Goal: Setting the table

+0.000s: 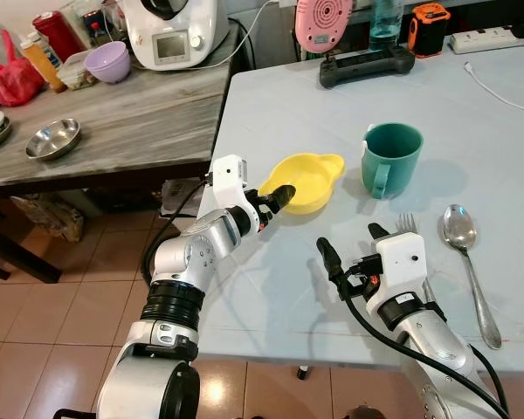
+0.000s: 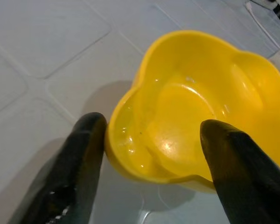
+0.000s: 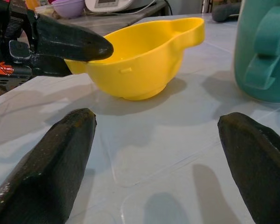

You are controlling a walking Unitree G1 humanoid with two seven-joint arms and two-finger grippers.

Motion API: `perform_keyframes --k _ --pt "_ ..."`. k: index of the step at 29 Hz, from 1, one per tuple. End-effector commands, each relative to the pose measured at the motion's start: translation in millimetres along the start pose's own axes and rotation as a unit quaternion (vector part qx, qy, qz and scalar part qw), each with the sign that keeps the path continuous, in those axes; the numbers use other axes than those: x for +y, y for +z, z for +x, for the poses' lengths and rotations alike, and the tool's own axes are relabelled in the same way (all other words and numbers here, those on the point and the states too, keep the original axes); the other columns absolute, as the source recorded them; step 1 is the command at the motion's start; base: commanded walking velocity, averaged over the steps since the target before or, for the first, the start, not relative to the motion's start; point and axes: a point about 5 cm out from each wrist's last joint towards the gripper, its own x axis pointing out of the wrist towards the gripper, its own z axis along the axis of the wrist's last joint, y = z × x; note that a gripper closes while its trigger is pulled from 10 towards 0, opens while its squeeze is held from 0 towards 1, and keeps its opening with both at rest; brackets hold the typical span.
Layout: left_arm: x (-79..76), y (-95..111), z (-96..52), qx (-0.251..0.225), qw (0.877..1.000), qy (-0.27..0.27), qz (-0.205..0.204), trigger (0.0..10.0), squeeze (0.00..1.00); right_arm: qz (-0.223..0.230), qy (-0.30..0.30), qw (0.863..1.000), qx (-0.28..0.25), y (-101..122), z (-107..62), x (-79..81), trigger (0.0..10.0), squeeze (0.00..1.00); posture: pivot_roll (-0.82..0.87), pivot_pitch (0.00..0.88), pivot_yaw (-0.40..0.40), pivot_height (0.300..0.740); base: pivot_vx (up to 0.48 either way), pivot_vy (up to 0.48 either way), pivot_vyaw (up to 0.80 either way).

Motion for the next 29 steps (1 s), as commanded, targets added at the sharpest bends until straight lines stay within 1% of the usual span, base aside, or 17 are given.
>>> perform_keyframes --k 1,8,29 --pt "4.0 7.0 -3.9 -0.01 1.0 0.011 -0.004 0.0 0.0 0.0 0.016 1.0 0.0 -1.2 2.1 7.0 10.0 0.0 -0.3 0.111 0.216 0.74 0.0 0.0 0.0" --pt "6.6 7.8 -5.8 -0.012 1.0 0.02 -0.021 0.0 0.0 -0.003 0.018 1.0 0.001 -2.0 2.7 6.9 10.0 0.0 -0.29 0.108 0.211 0.74 0.0 0.0 0.0" --pt "8.7 3.8 -8.7 -0.003 0.999 0.024 -0.024 0.0 0.0 -0.004 0.032 0.999 -0.001 -3.0 6.4 8.8 10.0 0.0 -0.28 0.098 0.205 0.74 0.0 0.0 0.0"
